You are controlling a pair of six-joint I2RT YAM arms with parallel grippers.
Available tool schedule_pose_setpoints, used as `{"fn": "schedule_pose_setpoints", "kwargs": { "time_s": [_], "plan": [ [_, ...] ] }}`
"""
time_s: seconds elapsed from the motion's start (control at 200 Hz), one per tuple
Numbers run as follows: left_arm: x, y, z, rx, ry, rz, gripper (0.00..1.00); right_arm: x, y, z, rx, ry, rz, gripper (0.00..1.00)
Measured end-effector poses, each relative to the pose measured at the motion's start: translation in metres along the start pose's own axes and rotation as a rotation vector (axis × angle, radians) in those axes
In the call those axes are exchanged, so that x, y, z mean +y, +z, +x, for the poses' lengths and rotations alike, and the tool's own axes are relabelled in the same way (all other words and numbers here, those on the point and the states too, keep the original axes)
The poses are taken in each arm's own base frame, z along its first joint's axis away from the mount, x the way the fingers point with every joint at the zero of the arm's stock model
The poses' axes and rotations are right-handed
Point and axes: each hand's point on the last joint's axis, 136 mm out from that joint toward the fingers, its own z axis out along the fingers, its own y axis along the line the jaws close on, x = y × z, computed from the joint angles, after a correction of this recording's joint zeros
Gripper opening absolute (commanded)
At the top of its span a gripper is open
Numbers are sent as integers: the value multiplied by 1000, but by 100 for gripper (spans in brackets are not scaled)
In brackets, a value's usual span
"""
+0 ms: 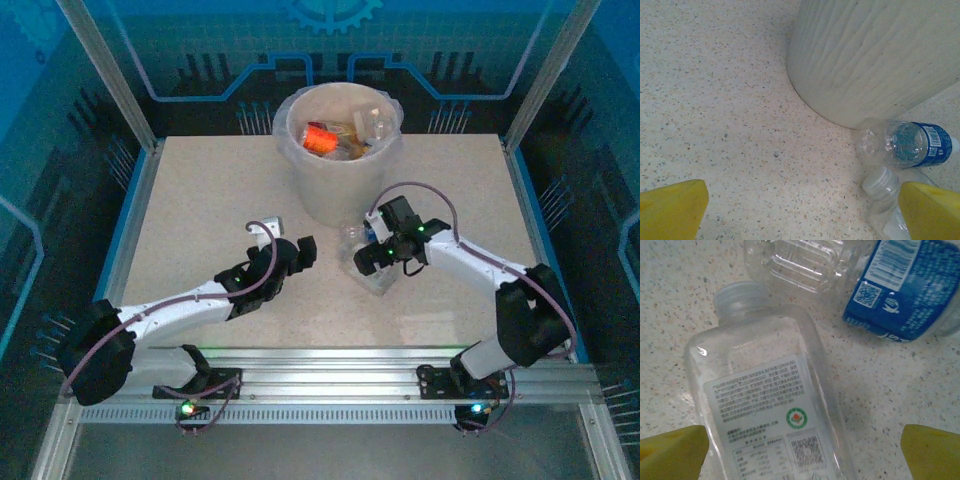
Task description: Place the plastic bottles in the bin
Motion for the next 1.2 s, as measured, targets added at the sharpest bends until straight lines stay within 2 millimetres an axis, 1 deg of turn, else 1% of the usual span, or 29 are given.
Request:
{"fn": "schedule_pose_setpoints", "kwargs": {
  "time_s": [0.14, 0.28, 0.44, 0.555, 0.68, 0.905, 1.201],
  "plan": [
    [2, 0, -1, -7, 1, -10, 99, 4, 12, 0, 26, -36, -9, 100],
    [4, 0, -1, -9, 3, -17, 99, 13, 17, -2, 36, -64, -28, 100],
    [4, 0, 0, -9, 4, -19, 99, 21, 22, 1, 55, -82, -47, 100],
    [4, 0, 0, -9, 4, -19, 99, 23, 25, 0, 65, -89, -48, 100],
    [4, 0, 0, -10, 3, -19, 99, 31, 31, 1, 84, -122, -31, 100],
    [7, -1, -1, -16, 4, -28, 99, 36, 31, -4, 97, -161, 21, 100],
    [9, -4, -6, -33, -2, -33, 99, 43, 30, -4, 101, -199, 62, 100]
  ]
}}
